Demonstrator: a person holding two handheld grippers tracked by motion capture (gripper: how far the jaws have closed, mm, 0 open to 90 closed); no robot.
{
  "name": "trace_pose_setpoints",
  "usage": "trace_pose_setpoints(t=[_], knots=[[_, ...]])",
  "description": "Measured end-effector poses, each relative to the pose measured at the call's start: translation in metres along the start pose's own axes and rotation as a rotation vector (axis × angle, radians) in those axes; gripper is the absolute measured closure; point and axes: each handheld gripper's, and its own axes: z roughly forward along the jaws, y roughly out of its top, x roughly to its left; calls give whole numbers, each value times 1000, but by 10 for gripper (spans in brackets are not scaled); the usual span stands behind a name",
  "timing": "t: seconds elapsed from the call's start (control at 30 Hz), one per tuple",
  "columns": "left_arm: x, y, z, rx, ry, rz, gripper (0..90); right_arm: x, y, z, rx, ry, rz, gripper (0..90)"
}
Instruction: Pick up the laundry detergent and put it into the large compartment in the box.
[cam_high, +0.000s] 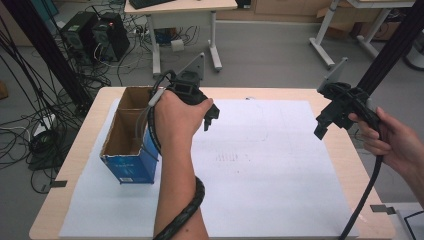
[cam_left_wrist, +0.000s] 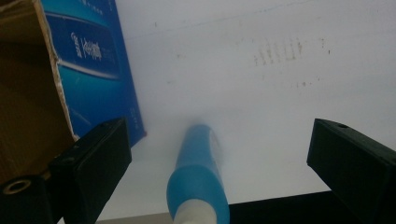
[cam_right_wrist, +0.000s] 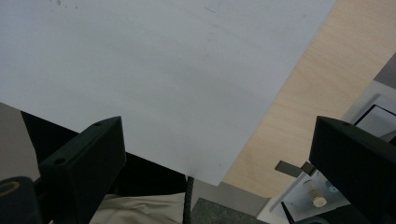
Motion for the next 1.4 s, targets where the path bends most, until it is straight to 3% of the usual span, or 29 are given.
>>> trace_pose_setpoints(t=[0.3,0.57,1.4], knots=[[5,-22,1,5,-1,-20,67,-4,0,2,8,8,18,36],[7,-37,3,5,7,-30,67,2,2,6,18,5,18,37],[15,-60,30,30,-7,-68,66,8,-6,3,8,-4,11,37]])
